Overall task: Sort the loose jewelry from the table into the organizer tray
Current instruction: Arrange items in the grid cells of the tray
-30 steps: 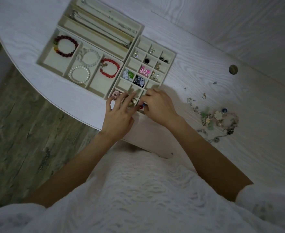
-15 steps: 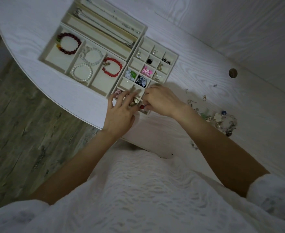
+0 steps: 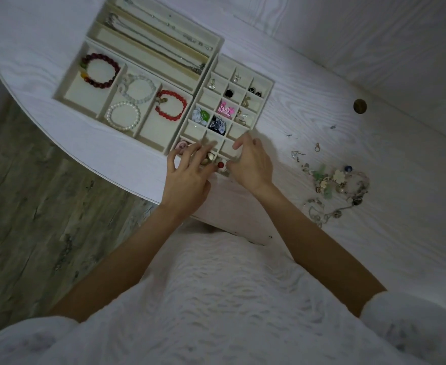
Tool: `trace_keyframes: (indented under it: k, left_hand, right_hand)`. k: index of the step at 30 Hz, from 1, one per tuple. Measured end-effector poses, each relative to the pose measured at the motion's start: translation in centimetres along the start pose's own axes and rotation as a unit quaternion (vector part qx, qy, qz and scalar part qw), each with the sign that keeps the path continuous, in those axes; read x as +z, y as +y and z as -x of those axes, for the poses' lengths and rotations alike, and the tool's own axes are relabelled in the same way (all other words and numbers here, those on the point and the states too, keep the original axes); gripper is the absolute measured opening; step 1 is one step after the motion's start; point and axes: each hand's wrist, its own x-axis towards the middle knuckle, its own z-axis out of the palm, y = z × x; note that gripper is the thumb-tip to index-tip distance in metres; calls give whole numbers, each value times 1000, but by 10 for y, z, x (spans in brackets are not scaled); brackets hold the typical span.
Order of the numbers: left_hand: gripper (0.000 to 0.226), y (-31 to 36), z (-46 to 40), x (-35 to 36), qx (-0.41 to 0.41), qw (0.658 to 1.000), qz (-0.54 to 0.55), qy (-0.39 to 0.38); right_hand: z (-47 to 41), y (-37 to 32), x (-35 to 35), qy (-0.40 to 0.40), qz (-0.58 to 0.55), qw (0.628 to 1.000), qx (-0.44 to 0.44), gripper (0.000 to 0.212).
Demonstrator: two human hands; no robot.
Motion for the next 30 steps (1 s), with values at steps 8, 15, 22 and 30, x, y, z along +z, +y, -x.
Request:
trace_keyframes:
  k: [8,15,22,30]
  left_hand:
    - [14,9,1,5,18,995,68,68]
    - [16,12,0,4,25,997,75,-3]
    - [24,75,-63,-55,119,961,239,68]
    - [35,203,-135,22,68,949,230,-205]
  right_hand:
    - [9,21,8,50,1,994,-100,10]
    - [27,34,-2,112,-1,978,-176,14]
    - [62,125,-66,235,-16,970,-54,16]
    - [26,235,-103,211,7,972,103,27]
